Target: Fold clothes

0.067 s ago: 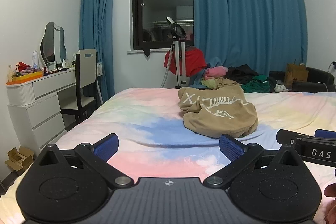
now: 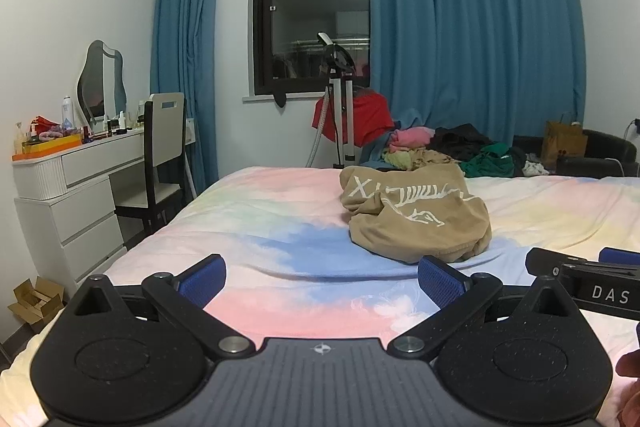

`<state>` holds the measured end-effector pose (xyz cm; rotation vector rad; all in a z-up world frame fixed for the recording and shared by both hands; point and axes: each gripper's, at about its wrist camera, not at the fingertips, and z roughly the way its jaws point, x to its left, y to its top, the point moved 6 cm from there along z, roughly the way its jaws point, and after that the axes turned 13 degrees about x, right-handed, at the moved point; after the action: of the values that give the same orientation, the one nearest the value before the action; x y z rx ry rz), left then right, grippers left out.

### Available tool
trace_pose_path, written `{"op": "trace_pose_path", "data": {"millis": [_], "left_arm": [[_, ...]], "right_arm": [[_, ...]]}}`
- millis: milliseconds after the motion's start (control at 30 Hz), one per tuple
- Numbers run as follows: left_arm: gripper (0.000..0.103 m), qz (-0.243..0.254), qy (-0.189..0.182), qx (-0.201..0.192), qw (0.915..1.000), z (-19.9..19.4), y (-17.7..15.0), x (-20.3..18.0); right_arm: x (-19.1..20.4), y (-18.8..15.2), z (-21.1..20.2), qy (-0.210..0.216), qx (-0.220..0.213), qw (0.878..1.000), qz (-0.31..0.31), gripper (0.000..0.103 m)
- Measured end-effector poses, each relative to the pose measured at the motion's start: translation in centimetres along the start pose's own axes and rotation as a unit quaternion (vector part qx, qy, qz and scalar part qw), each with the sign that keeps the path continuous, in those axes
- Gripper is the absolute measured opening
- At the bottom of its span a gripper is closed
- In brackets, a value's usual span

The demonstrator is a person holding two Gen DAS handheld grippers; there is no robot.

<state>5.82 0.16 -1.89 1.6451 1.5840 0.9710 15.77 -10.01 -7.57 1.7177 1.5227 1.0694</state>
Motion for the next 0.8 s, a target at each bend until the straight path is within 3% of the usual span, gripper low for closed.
{"op": "trace_pose_path", "data": {"millis": [400, 567, 800], "left_arm": [[0.103, -0.007, -0.006, -0.003, 1.0000, 0.2, -0.2, 0.0], [0.103, -0.010, -0.025, -0.012, 0.9996, -0.4, 0.4, -0.1], [0.103, -0.020, -0.026, -0.030, 0.9990, -1.0, 0.9, 2.0]], "right_arm": [[0.3, -0.4, -0.2, -0.002, -0.011, 1.000, -0.007, 0.103], [-0.3, -0.2, -0.5, -0.003, -0.008, 1.000, 0.027, 0.103], [1.5, 3.1, -2.4, -0.003, -0.028, 0.997, 0.066, 0.103]]}}
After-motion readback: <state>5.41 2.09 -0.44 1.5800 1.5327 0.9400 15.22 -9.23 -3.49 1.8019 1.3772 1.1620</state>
